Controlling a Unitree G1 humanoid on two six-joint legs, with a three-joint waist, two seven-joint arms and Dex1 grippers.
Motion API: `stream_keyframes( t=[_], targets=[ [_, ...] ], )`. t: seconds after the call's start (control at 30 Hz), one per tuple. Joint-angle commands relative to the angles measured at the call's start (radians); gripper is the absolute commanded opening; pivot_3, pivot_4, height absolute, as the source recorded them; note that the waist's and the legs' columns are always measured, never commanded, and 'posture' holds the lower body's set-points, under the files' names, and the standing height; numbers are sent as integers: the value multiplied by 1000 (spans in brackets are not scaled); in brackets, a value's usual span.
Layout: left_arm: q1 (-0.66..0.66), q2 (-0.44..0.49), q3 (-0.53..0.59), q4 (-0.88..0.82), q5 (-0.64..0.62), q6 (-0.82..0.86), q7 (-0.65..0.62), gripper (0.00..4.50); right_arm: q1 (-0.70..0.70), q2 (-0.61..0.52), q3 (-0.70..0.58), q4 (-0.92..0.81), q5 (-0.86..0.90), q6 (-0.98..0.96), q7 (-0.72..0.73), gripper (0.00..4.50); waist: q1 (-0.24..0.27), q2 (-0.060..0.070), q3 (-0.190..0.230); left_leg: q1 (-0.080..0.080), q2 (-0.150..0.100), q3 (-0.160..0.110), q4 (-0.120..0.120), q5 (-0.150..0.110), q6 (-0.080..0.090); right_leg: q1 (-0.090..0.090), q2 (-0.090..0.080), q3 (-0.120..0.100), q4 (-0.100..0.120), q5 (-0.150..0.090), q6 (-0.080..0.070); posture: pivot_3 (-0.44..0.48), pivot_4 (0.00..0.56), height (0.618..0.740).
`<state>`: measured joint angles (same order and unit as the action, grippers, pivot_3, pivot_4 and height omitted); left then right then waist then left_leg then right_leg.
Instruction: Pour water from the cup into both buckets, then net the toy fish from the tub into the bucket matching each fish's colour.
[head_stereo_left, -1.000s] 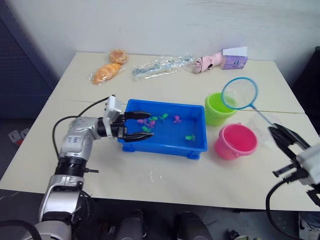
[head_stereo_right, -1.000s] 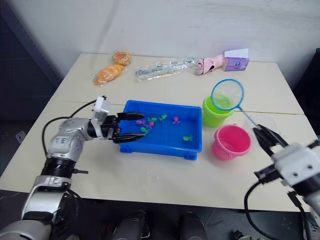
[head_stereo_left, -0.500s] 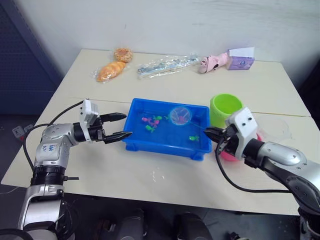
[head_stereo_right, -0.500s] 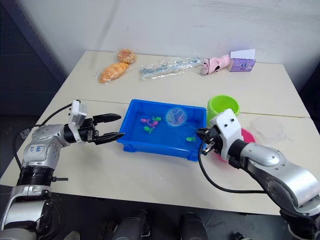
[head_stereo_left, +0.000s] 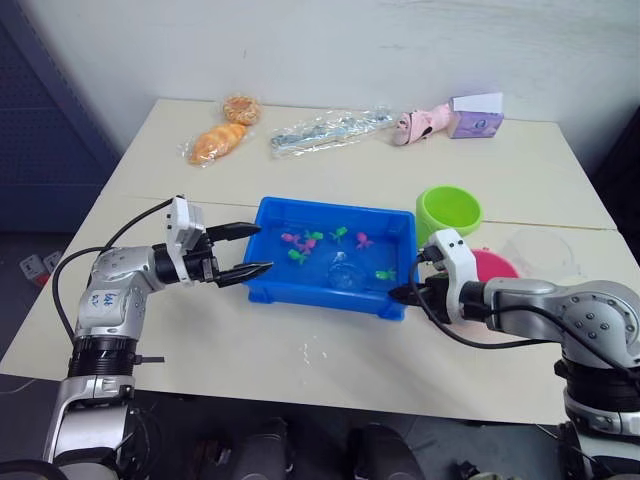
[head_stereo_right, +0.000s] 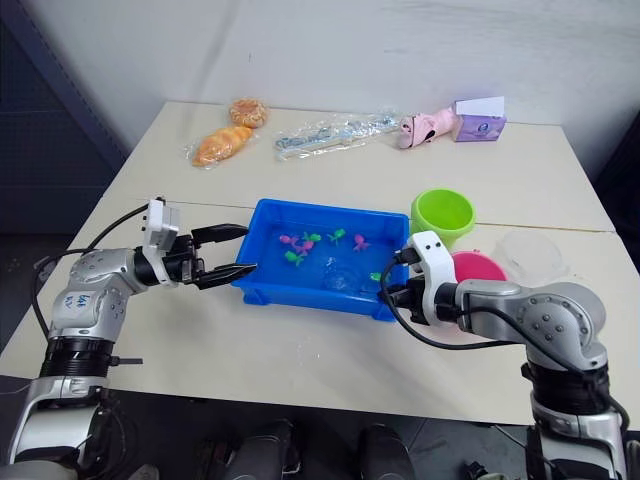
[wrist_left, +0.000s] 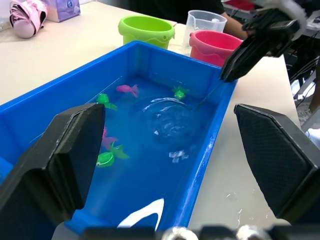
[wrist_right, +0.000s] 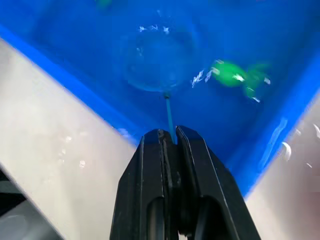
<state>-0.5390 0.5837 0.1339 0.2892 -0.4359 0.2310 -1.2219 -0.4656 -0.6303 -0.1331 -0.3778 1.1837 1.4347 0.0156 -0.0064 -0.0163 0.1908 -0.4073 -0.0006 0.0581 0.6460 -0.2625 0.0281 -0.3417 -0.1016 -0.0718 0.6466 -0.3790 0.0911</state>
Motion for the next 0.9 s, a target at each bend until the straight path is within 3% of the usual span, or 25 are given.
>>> stream_keyframes(
  t=[0.03,0.47,0.9],
  targets=[
    [-19,-13,-12,-24,-11,-11,-1,4444,-59,63,-64,57,-39,49,-127,0,0,0,0,0,0,0,0,0,0,0,0,0,0,0,0,0,150,740],
    [-18,-33,-32,-31,-12,-10,3,4444,-110,160,-73,60,-195,-5,-163,0,-10,0,0,-1,0,1,-2,0,0,-2,0,0,0,0,0,0,150,740],
    [-33,-52,-43,-20,-5,-18,3,4444,-66,201,-55,33,-311,-110,-30,0,-21,0,0,-1,0,1,-4,0,0,-2,1,0,1,0,0,0,150,740]
  ],
)
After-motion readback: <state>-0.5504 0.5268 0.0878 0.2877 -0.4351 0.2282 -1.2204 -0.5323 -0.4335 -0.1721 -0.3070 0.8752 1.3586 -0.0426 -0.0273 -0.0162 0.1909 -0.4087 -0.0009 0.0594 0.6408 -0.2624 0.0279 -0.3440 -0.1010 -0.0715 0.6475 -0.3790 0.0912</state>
